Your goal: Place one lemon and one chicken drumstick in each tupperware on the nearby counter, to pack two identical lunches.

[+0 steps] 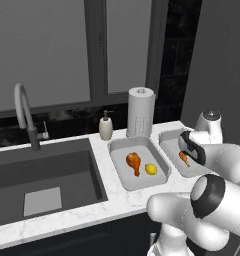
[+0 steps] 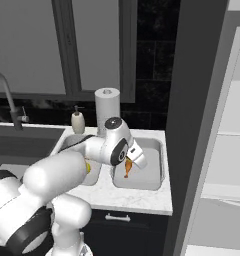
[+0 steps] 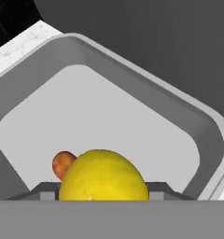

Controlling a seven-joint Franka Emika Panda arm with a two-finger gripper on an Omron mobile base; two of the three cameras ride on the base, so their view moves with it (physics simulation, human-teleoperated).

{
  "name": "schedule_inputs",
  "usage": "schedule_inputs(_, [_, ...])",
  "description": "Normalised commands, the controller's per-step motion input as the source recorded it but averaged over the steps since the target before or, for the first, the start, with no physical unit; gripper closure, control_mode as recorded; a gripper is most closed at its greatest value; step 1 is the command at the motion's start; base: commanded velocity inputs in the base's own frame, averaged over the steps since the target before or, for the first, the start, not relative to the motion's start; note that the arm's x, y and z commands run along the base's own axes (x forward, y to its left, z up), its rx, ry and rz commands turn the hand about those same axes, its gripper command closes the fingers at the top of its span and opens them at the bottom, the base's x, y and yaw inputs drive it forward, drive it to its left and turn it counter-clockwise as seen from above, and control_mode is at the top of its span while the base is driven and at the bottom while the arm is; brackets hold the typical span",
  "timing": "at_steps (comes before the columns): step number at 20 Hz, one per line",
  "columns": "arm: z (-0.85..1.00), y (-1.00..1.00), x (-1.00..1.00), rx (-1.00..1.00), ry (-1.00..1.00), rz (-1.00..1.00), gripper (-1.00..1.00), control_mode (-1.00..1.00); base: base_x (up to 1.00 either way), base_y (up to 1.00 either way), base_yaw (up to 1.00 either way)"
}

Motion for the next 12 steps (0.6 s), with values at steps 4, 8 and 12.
schedule_inputs(4, [-0.26,-0.27,0.28,0.0,0.0,-0.04,1.0,-1.0,0.0,0.0,0.0])
schedule_inputs(8, [-0.29,-0.09,0.32,0.0,0.0,-0.01,1.0,-1.0,0.0,0.0,0.0])
schedule_inputs(12, [-0.35,-0.04,0.4,0.0,0.0,0.0,1.0,-1.0,0.0,0.0,0.0])
